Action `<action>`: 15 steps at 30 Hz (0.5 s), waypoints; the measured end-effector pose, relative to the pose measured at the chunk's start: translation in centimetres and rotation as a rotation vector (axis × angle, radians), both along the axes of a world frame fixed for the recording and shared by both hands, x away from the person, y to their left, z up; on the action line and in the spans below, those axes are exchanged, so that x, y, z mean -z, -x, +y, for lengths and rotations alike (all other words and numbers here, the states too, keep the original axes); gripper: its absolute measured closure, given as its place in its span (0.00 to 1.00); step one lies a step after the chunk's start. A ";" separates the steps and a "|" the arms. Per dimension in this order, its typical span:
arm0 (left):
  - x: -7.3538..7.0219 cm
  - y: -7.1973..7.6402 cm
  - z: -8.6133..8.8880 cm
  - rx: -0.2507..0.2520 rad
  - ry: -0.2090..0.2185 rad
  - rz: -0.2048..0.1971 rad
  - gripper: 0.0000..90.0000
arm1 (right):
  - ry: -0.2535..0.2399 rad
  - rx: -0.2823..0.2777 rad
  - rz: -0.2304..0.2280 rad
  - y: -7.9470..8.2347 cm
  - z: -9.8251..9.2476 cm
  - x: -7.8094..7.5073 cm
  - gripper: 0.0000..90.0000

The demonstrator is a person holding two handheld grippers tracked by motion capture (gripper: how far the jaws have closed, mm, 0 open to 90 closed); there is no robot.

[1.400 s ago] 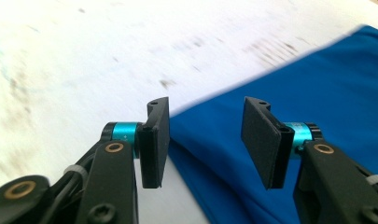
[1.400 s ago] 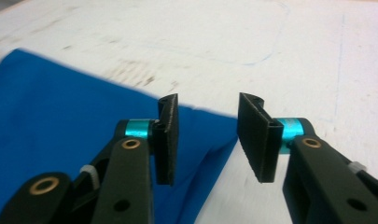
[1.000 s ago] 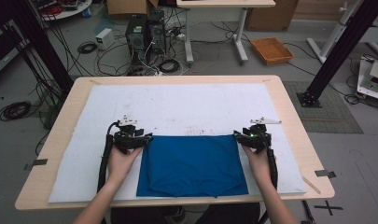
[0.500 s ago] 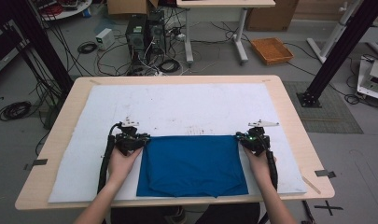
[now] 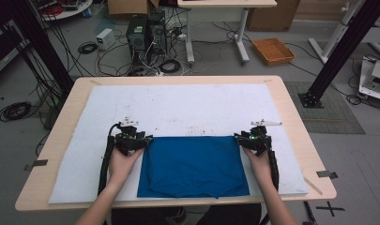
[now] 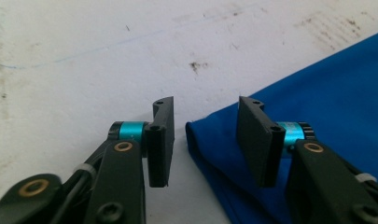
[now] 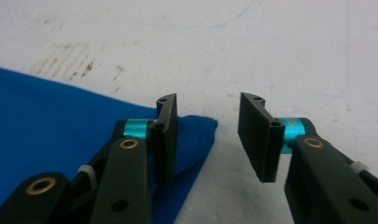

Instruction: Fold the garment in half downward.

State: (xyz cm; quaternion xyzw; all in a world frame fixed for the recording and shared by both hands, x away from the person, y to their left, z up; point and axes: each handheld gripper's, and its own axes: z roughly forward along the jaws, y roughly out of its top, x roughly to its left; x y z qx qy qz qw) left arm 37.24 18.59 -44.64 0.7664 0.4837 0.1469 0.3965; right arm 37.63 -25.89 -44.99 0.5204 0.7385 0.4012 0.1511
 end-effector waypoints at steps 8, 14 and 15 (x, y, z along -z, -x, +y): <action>0.1 0.2 0.0 0.011 -0.017 -0.003 0.89 | 0.024 -0.033 0.012 0.2 0.2 0.1 0.95; -0.2 -0.1 0.0 0.008 0.003 -0.009 0.95 | 0.042 -0.034 -0.032 -0.1 0.2 -0.3 0.96; -0.2 -0.3 0.1 0.005 0.001 -0.008 0.96 | 0.047 -0.039 -0.051 -0.3 0.2 -0.4 0.96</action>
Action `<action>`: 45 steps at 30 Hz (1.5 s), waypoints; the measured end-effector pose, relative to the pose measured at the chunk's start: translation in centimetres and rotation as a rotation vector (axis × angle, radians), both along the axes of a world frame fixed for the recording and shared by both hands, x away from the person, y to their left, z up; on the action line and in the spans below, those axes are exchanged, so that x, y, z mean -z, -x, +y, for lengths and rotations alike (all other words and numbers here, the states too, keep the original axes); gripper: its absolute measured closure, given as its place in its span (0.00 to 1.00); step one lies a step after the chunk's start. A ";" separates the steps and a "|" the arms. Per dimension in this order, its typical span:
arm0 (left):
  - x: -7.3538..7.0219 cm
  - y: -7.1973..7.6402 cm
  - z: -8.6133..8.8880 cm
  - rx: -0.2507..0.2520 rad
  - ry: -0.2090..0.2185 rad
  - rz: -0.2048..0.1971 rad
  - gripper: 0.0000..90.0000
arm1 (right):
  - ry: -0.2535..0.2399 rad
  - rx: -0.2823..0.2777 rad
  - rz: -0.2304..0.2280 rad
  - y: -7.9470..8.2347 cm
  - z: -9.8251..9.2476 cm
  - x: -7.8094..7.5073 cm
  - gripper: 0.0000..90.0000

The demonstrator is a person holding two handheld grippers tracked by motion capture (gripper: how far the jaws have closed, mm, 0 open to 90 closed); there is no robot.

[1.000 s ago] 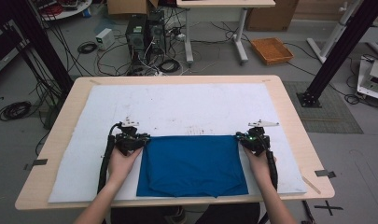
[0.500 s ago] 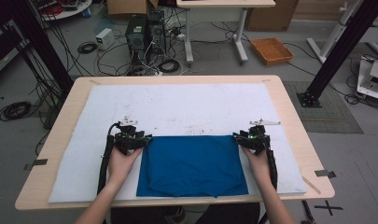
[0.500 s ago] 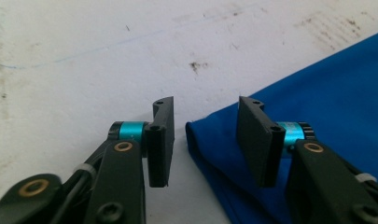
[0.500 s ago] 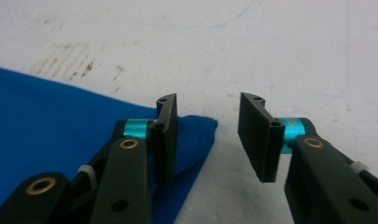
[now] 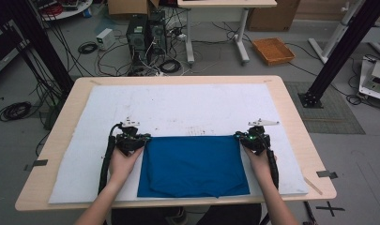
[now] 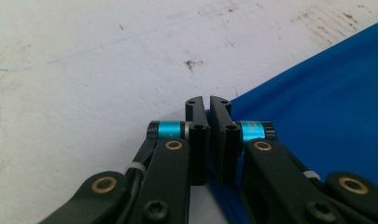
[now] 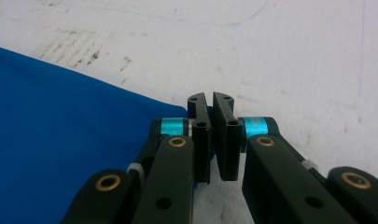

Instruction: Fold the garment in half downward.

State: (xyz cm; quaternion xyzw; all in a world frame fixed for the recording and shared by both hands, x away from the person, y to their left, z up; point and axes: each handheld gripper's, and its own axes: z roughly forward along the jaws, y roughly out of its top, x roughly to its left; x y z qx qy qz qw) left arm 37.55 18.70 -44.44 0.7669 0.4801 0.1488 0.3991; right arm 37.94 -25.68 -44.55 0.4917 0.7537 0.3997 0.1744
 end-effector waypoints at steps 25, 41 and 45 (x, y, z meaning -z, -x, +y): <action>-2.0 -0.4 0.2 -0.032 -0.002 -0.062 0.64 | 0.025 0.030 -0.062 -1.0 -0.8 -1.6 0.73; -0.8 10.2 -0.9 0.148 0.055 0.059 0.63 | -0.091 -0.081 -0.008 11.3 -2.0 -1.2 0.70; -0.6 10.3 -1.6 0.168 0.048 0.063 0.65 | -0.089 -0.111 0.028 12.0 -1.4 -0.5 0.72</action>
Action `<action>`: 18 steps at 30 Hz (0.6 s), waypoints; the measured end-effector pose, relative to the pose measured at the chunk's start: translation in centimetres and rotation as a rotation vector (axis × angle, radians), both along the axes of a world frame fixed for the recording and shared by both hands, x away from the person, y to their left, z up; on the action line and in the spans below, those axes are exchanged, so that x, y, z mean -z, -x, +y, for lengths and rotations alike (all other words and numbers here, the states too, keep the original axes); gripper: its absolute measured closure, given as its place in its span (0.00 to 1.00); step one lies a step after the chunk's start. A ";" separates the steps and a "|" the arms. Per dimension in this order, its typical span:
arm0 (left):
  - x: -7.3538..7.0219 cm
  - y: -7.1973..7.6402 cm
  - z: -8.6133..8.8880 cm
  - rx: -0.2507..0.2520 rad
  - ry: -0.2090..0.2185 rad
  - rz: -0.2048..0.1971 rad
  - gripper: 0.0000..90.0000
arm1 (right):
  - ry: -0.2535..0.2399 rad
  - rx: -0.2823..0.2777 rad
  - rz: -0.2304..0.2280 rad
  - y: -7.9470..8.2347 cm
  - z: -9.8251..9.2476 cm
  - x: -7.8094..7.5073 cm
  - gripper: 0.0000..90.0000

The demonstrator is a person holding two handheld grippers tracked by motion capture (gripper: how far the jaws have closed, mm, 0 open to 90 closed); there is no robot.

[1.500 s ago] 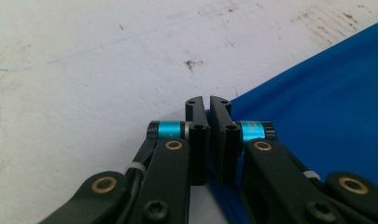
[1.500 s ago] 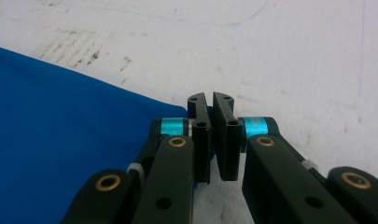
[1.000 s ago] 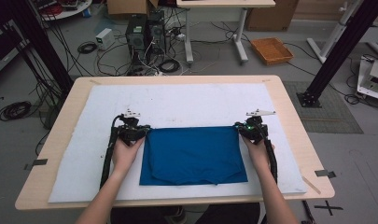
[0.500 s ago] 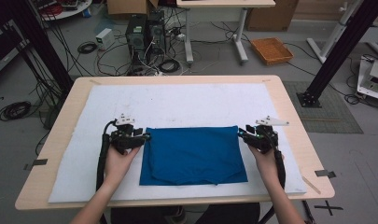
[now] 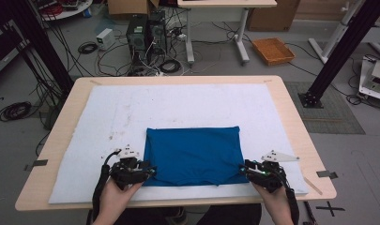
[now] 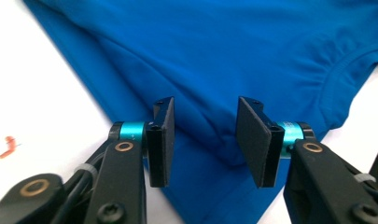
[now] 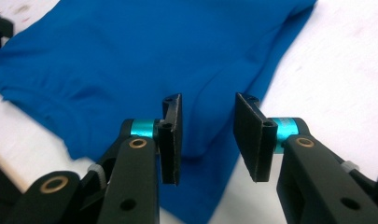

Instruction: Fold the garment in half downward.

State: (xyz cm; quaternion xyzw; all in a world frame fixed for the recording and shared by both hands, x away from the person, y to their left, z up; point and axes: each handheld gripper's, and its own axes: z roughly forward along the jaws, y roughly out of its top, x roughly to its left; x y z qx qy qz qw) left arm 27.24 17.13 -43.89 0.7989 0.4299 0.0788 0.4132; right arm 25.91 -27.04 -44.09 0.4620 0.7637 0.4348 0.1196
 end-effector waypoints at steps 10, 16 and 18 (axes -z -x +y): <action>0.2 0.3 -0.1 0.046 -0.031 -0.001 0.92 | 0.054 -0.041 0.022 0.3 0.4 0.6 0.99; 0.1 0.8 0.5 0.045 -0.022 0.006 0.94 | 0.060 -0.047 0.012 0.8 0.2 0.5 0.99; 0.1 0.8 0.6 0.044 -0.020 0.011 0.94 | 0.058 -0.041 0.018 0.7 0.1 0.5 0.99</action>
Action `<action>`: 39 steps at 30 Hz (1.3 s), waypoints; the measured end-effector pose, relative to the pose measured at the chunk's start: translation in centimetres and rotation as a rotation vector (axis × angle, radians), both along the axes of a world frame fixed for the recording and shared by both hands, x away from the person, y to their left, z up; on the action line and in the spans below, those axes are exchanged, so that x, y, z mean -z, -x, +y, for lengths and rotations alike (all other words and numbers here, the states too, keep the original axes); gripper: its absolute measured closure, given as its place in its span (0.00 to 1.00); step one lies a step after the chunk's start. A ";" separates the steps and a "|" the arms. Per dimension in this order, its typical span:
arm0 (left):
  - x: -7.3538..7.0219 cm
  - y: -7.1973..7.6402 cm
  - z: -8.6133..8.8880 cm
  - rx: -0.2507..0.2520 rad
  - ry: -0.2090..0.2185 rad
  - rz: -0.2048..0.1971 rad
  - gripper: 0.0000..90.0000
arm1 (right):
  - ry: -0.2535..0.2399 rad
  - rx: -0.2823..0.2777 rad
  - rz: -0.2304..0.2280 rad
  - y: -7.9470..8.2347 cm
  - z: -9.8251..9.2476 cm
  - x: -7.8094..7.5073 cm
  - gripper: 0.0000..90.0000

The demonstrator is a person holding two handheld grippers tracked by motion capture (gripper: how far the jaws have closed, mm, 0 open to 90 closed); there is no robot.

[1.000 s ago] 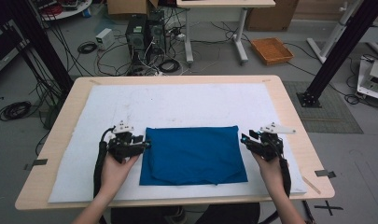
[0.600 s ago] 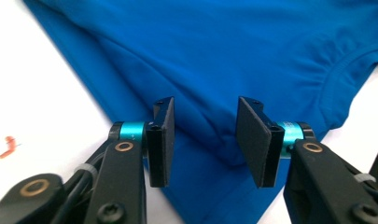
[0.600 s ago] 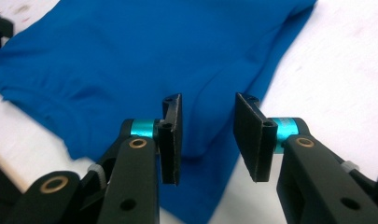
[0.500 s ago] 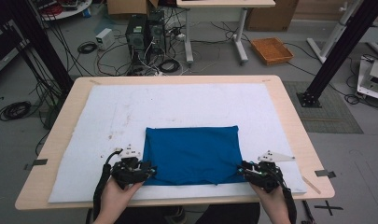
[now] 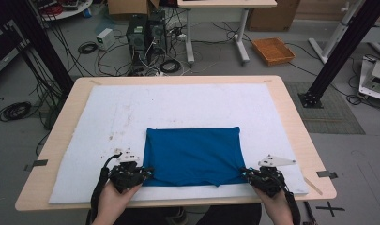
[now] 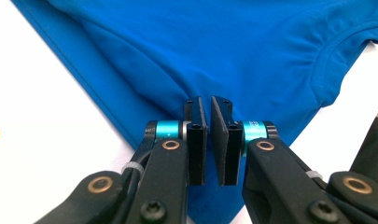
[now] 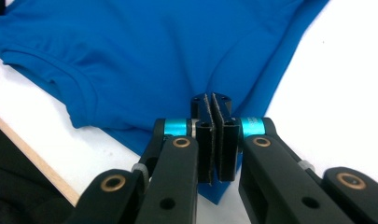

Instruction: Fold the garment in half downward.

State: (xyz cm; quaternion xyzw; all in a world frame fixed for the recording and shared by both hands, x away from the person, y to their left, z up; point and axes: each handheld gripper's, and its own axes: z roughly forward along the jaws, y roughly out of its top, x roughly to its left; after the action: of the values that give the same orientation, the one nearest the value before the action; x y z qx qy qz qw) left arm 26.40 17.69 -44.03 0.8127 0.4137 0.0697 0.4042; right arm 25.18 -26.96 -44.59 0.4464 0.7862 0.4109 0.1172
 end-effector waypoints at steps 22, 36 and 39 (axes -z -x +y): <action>-2.3 -0.6 1.7 -0.017 0.067 -0.185 0.50 | -0.047 0.074 -0.128 -1.2 -2.1 -1.7 0.50; -4.8 -6.6 2.4 -0.166 0.015 -0.378 0.46 | -0.072 0.193 -0.259 -7.8 -3.3 -5.2 0.43; -4.6 -7.1 2.5 -0.178 0.030 -0.371 0.46 | -0.088 0.219 -0.252 -8.8 -3.4 -5.1 0.43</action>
State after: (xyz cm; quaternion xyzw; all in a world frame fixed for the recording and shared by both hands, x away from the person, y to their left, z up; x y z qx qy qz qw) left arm 33.52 20.24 -39.40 0.7403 0.4031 0.2476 0.4777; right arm 33.97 -30.37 -39.46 0.4788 0.6933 0.4825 0.2393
